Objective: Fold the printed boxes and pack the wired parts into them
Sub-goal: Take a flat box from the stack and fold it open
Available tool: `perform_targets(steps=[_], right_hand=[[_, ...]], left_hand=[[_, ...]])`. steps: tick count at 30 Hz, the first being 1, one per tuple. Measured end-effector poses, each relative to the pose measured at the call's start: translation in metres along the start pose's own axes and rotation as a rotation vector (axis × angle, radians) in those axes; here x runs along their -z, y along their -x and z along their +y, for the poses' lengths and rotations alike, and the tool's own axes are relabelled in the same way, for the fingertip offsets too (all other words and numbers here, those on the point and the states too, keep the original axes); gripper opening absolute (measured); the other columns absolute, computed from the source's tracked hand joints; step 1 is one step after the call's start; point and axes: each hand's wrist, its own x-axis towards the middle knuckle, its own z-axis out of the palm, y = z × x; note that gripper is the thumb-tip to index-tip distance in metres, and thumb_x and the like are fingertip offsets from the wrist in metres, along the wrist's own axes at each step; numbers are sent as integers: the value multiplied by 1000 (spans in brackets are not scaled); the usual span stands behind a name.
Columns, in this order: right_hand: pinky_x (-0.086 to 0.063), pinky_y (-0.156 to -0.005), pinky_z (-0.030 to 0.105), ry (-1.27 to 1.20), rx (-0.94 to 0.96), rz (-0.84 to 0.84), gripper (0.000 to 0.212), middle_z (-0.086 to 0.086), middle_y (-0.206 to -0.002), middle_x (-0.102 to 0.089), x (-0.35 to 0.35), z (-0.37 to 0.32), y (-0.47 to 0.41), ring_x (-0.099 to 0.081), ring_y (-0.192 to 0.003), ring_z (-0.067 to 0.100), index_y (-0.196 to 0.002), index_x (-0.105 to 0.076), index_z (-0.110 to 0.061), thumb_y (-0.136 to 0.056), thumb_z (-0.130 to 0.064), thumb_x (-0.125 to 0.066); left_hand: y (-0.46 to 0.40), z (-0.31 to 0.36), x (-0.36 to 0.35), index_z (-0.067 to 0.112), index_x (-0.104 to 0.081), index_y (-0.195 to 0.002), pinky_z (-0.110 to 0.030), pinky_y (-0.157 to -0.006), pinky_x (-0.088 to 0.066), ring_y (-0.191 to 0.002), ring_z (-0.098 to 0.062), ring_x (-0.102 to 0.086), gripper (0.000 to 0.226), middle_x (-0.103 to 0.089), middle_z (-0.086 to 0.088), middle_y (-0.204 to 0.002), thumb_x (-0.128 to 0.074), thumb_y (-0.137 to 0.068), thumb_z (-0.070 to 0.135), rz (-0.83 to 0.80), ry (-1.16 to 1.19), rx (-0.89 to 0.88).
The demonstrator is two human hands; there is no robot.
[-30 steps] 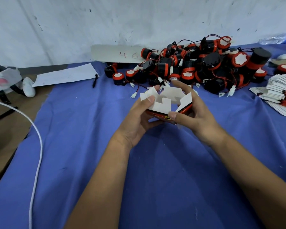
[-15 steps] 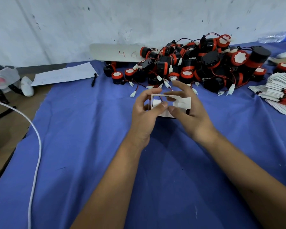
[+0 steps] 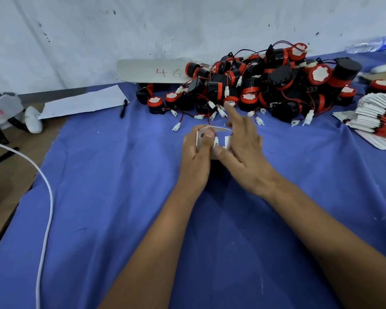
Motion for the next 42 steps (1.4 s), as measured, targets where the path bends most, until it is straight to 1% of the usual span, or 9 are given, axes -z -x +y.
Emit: perform_targets(steps=[4, 11, 16, 19, 22, 25, 32, 36, 42], right_hand=[[-15, -102, 17, -228, -55, 2, 73, -10, -112, -37, 1, 0, -1, -35, -117, 16, -160, -18, -41, -89, -25, -28], [-35, -116, 52, -521, -163, 121, 68, 4, -136, -55, 7, 7, -6, -43, -131, 30, -155, -34, -40, -95, -7, -37], [-48, -98, 27, -637, -141, 154, 63, 0, -134, -60, 8, 2, -6, -55, -122, 12, -142, -55, -31, -97, 9, -37], [-50, -87, 20, -662, -87, 184, 46, -7, -120, -69, 6, -2, -4, -62, -112, 10, -125, -65, -17, -99, 9, -37], [-54, -93, 36, -630, -68, 201, 36, -7, -115, -71, 2, -1, -4, -63, -115, 19, -118, -67, -16, -103, 3, -40], [-47, -104, 46, -463, -49, 166, 45, -14, -121, -68, -4, 2, -4, -52, -127, 26, -122, -65, -30, -100, 2, -43], [-39, -109, 40, -529, -23, 74, 31, -24, -123, -63, -3, -6, 0, -46, -128, 11, -113, -67, -51, -102, -41, -40], [-52, -96, 38, -670, -100, 98, 26, -4, -118, -70, 1, -3, -3, -64, -112, 16, -116, -70, -22, -100, -30, -52], [-55, -91, 28, -523, -134, 105, 33, -15, -124, -66, 3, 4, -2, -60, -116, 6, -125, -69, -27, -94, -13, -69]], left_hand=[[3, 2, 3, 14, -64, -122, -62, -102, -50, -114, -39, -65, 38, -71, -17, -118, -45, -108, 44, -38, 22, 62], [6, 16, 5, 31, -44, -152, -53, -113, -46, -134, -23, -57, 76, -50, -5, -154, -53, -86, 69, -260, 183, 158], [5, 18, 5, 29, -44, -154, -57, -113, -46, -133, -30, -59, 56, -58, -2, -148, -37, -105, 56, -236, 266, 163], [6, 13, 3, 27, -53, -144, -57, -110, -49, -129, -32, -60, 39, -61, -1, -142, -46, -108, 40, -219, 167, 89], [5, 7, 0, 23, -57, -137, -44, -104, -54, -124, -28, -62, 30, -65, -1, -134, -51, -108, 24, -166, 78, 41], [4, 2, -3, 17, -57, -133, -30, -94, -54, -118, -22, -64, 28, -66, -6, -129, -49, -108, 11, -73, 3, 23], [3, 2, -1, 25, -56, -125, -38, -98, -53, -116, -16, -61, 20, -64, -1, -126, -50, -106, 21, 8, -56, -16], [6, 10, 2, 35, -55, -134, -47, -110, -49, -129, -20, -57, 40, -56, -2, -142, -50, -94, 31, -29, 1, 37], [6, 17, 10, 31, -44, -154, -52, -116, -43, -139, -24, -51, 72, -47, -4, -155, -38, -84, 16, -69, 74, 43]])
